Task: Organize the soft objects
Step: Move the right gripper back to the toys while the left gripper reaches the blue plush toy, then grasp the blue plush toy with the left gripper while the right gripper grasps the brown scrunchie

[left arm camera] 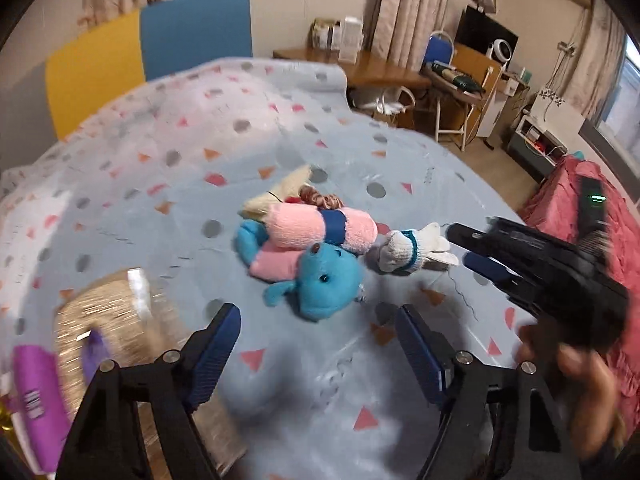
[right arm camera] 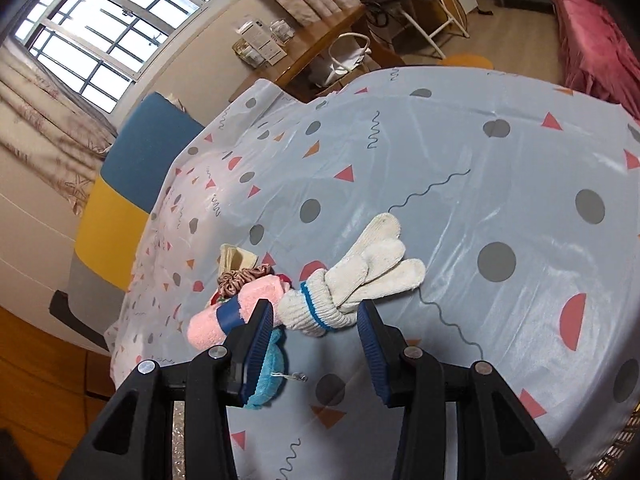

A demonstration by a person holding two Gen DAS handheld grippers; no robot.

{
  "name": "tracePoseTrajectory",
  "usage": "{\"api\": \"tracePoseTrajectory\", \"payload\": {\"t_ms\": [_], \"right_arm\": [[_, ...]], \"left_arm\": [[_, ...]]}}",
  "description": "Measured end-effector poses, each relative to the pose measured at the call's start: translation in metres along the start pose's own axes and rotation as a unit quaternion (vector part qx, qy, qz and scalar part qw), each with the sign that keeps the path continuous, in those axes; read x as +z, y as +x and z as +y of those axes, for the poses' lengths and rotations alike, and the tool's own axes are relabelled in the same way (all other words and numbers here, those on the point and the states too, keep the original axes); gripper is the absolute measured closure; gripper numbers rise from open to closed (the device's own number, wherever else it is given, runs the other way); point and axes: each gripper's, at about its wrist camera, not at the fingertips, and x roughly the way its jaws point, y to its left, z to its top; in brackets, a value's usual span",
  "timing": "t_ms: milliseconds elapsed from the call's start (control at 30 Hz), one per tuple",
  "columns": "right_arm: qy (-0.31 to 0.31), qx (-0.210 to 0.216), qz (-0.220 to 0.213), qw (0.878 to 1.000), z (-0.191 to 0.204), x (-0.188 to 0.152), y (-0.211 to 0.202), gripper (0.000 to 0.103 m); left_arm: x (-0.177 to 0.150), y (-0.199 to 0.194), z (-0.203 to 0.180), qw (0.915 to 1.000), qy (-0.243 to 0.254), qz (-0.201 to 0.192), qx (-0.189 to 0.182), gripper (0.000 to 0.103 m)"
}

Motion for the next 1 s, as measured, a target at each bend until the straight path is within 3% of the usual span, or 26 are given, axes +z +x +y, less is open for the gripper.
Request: {"api": "tracePoseTrajectory", "payload": {"t_ms": [267,433,500,533,667,800,1000], "right_arm": [[-0.002,0.027,0.013,1.0,0.003,-0.002,0.002,0.059],[-0.002,0.039,0.023,0.999,0.004,-0.003,0.004,0.059],[-0.002,0.042,0.026,0.999,0.005,-0.004,0.005,0.059],[-0.001,0.043,0.028,0.999,0.005,-0.004,0.006,0.059],[-0.001,0.045,0.033,0.998,0.005,-0.004,0.008,0.059],[-0.004,0.045,0.03,0.999,0.006,-0.005,0.007,0.059],[-0.004,0.046,0.038,0.998,0.005,-0.006,0.008,0.059]], "left_arm": [[0.013,0.082,-0.008,0.9987,-0.034,0.031,0.024,0.022],[0.02,0.117,-0.008,0.9971,-0.048,0.034,0.049,0.013],[0.019,0.129,-0.009,0.9971,-0.04,0.044,0.048,0.017],[0.018,0.133,-0.01,0.9975,-0.037,0.048,0.037,0.031],[0.006,0.119,-0.012,0.9991,-0.026,0.031,0.009,0.048],[-0.018,0.097,-0.016,0.9988,-0.023,0.039,-0.019,0.049],[-0.074,0.061,-0.033,0.9982,0.025,0.04,-0.037,0.048]]}}
